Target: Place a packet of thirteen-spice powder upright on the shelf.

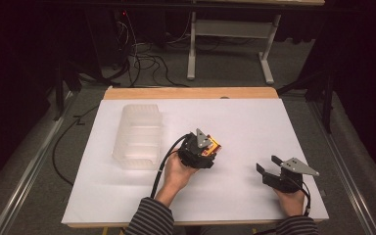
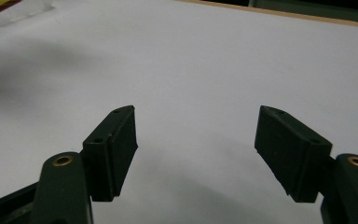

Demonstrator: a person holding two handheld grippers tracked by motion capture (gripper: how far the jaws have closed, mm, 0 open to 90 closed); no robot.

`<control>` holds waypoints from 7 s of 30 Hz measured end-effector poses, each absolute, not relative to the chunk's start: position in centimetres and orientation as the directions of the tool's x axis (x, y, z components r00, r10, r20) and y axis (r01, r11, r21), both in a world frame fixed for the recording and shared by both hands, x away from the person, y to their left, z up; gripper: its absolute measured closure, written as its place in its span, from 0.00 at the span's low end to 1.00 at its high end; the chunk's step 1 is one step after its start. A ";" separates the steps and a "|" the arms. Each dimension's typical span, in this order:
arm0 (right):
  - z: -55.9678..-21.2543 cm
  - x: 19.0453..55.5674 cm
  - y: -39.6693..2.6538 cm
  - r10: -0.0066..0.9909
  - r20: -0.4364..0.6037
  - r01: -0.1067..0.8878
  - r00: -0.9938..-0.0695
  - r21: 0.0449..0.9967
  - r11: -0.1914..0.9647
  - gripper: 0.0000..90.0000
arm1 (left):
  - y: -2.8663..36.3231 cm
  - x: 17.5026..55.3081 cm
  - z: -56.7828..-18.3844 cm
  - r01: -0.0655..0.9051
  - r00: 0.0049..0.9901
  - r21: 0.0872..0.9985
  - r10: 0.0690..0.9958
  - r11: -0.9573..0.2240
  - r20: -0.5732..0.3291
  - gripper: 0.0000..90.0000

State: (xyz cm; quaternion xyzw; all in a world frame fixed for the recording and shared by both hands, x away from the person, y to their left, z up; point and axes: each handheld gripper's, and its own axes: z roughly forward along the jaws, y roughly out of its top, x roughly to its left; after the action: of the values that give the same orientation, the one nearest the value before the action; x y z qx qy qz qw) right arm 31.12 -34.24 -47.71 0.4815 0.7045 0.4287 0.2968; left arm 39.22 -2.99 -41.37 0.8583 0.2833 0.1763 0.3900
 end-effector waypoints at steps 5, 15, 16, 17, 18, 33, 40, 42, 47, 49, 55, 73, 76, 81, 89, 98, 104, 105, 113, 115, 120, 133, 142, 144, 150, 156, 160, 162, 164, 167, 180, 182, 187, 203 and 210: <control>-47.7 31.1 -34.2 0.932 -0.010 0.422 -0.362 0.890 0.174 0.33 | -2.4 39.2 -41.0 0.355 0.763 0.779 0.642 -0.517 0.078 0.37; -47.7 31.1 -34.2 0.933 -0.007 0.424 -0.359 0.889 0.170 0.33 | -1.2 39.2 -40.9 0.376 0.738 0.788 0.672 -0.486 0.062 0.37; -47.7 31.1 -34.2 0.932 -0.011 0.422 -0.362 0.890 0.174 0.33 | -0.9 39.2 -40.9 0.378 0.735 0.789 0.675 -0.485 0.063 0.37; -47.7 31.1 -34.2 0.932 -0.010 0.422 -0.362 0.890 0.174 0.33 | -0.9 39.2 -40.9 0.378 0.735 0.789 0.675 -0.485 0.063 0.37; -47.7 31.1 -34.2 0.932 -0.011 0.422 -0.362 0.890 0.174 0.33 | -0.5 39.1 -40.9 0.382 0.727 0.793 0.685 -0.474 0.059 0.37; -47.7 31.2 -34.2 0.931 -0.013 0.424 -0.364 0.888 0.178 0.33 | 1.8 39.2 -40.2 0.399 0.677 0.808 0.734 -0.434 0.060 0.37; -47.7 31.2 -34.2 0.931 -0.012 0.425 -0.365 0.887 0.179 0.33 | 2.3 39.2 -40.2 0.413 0.652 0.827 0.757 -0.383 0.025 0.37; -47.7 31.2 -34.2 0.931 -0.012 0.425 -0.365 0.887 0.178 0.33 | 2.6 39.2 -40.1 0.413 0.654 0.821 0.756 -0.395 0.035 0.37; -47.7 31.1 -34.2 0.931 -0.011 0.424 -0.364 0.888 0.176 0.33 | 3.6 39.2 -39.8 0.411 0.643 0.820 0.765 -0.398 0.049 0.37; -47.7 31.1 -34.2 0.931 -0.012 0.424 -0.364 0.888 0.177 0.33 | 3.8 39.2 -39.8 0.412 0.638 0.823 0.769 -0.391 0.047 0.37; -47.7 31.2 -34.2 0.931 -0.016 0.422 -0.365 0.889 0.181 0.33 | 5.3 39.2 -39.5 0.418 0.608 0.832 0.793 -0.365 0.042 0.37; -47.7 31.1 -34.2 0.931 -0.017 0.421 -0.366 0.889 0.182 0.33 | 8.4 39.5 -39.2 0.420 0.530 0.852 0.846 -0.312 0.048 0.37; -47.7 31.1 -34.2 0.931 -0.017 0.421 -0.365 0.889 0.181 0.33 | 8.7 39.7 -39.3 0.422 0.516 0.854 0.855 -0.305 0.050 0.37; -47.7 31.1 -34.2 0.930 -0.018 0.419 -0.367 0.890 0.182 0.33 | 9.3 39.9 -39.4 0.426 0.493 0.854 0.868 -0.299 0.058 0.37; -47.7 31.1 -34.2 0.930 -0.019 0.418 -0.366 0.890 0.182 0.33 | 10.2 39.9 -39.4 0.429 0.462 0.858 0.885 -0.281 0.059 0.36; -47.7 31.1 -34.2 0.930 -0.021 0.416 -0.366 0.890 0.184 0.33 | 11.6 39.6 -39.8 0.436 0.423 0.863 0.905 -0.256 0.055 0.36; -47.7 31.1 -34.2 0.929 -0.026 0.413 -0.369 0.891 0.189 0.33 | 12.5 39.4 -40.0 0.442 0.402 0.863 0.914 -0.243 0.051 0.36; -47.7 31.1 -34.2 0.929 -0.026 0.413 -0.369 0.891 0.189 0.33 | 12.5 39.4 -40.0 0.442 0.402 0.863 0.914 -0.243 0.051 0.36; -47.7 31.1 -34.2 0.929 -0.028 0.412 -0.369 0.891 0.190 0.33 | 13.2 39.2 -40.3 0.450 0.387 0.860 0.920 -0.241 0.056 0.36; -47.7 31.1 -34.2 0.930 -0.025 0.414 -0.367 0.891 0.187 0.33 | 13.5 39.1 -40.5 0.455 0.380 0.859 0.923 -0.235 0.051 0.36; -47.7 31.1 -34.1 0.930 -0.023 0.415 -0.367 0.891 0.186 0.33 | 13.8 38.9 -40.7 0.459 0.374 0.858 0.926 -0.230 0.049 0.36; -47.7 31.1 -34.1 0.930 -0.025 0.415 -0.368 0.890 0.188 0.33 | 14.6 38.4 -41.3 0.473 0.358 0.854 0.933 -0.219 0.041 0.36; -47.7 31.1 -34.1 0.930 -0.025 0.416 -0.367 0.890 0.188 0.33 | 15.0 38.0 -41.8 0.484 0.355 0.848 0.934 -0.217 0.036 0.36; -47.7 31.1 -34.1 0.929 -0.026 0.414 -0.368 0.890 0.189 0.33 | 15.0 37.9 -41.8 0.484 0.355 0.848 0.934 -0.217 0.037 0.36; -47.7 31.1 -34.1 0.931 -0.023 0.416 -0.365 0.891 0.185 0.33 | 15.2 37.6 -42.1 0.484 0.345 0.850 0.938 -0.206 0.031 0.36; -47.7 31.0 -34.1 0.931 -0.023 0.414 -0.364 0.891 0.184 0.33 | 15.4 37.4 -42.0 0.482 0.348 0.853 0.937 -0.200 0.023 0.35; -47.7 31.0 -34.1 0.932 -0.021 0.414 -0.363 0.892 0.181 0.33 | 15.5 37.2 -42.0 0.479 0.349 0.854 0.937 -0.201 0.025 0.35; -47.7 31.0 -34.1 0.931 -0.020 0.413 -0.364 0.892 0.181 0.33 | 15.5 37.1 -42.0 0.478 0.349 0.855 0.937 -0.202 0.027 0.35; -47.7 31.0 -34.1 0.931 -0.021 0.413 -0.365 0.892 0.182 0.33 | 15.5 37.1 -42.0 0.476 0.348 0.856 0.937 -0.201 0.027 0.35; -47.7 31.0 -34.1 0.931 -0.021 0.413 -0.364 0.892 0.181 0.33 | 15.6 36.9 -42.0 0.476 0.345 0.857 0.938 -0.198 0.025 0.34; -47.7 31.0 -34.1 0.929 -0.031 0.406 -0.369 0.893 0.191 0.33 | 15.9 36.5 -41.8 0.483 0.355 0.853 0.935 -0.196 0.013 0.29; -47.7 31.0 -34.1 0.929 -0.031 0.406 -0.369 0.894 0.191 0.33 | 15.9 36.4 -41.8 0.484 0.354 0.853 0.935 -0.197 0.014 0.28; -47.7 31.0 -34.1 0.927 -0.035 0.404 -0.372 0.894 0.196 0.33 | 15.9 36.2 -41.6 0.485 0.359 0.851 0.933 -0.199 0.014 0.26; -47.7 31.0 -34.1 0.927 -0.037 0.403 -0.374 0.893 0.199 0.33 | 15.8 36.0 -40.6 0.468 0.364 0.861 0.931 -0.200 0.018 0.23; -47.7 31.0 -34.1 0.926 -0.038 0.403 -0.375 0.893 0.199 0.33 | 15.7 35.9 -39.8 0.448 0.370 0.874 0.929 -0.189 0.012 0.21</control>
State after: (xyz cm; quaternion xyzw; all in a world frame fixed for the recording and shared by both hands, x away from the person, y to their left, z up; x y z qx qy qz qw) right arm 31.00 -34.13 -47.72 0.4673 0.7109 0.4266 0.3070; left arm 35.91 15.68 -39.80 0.7151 0.4813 0.2886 0.4168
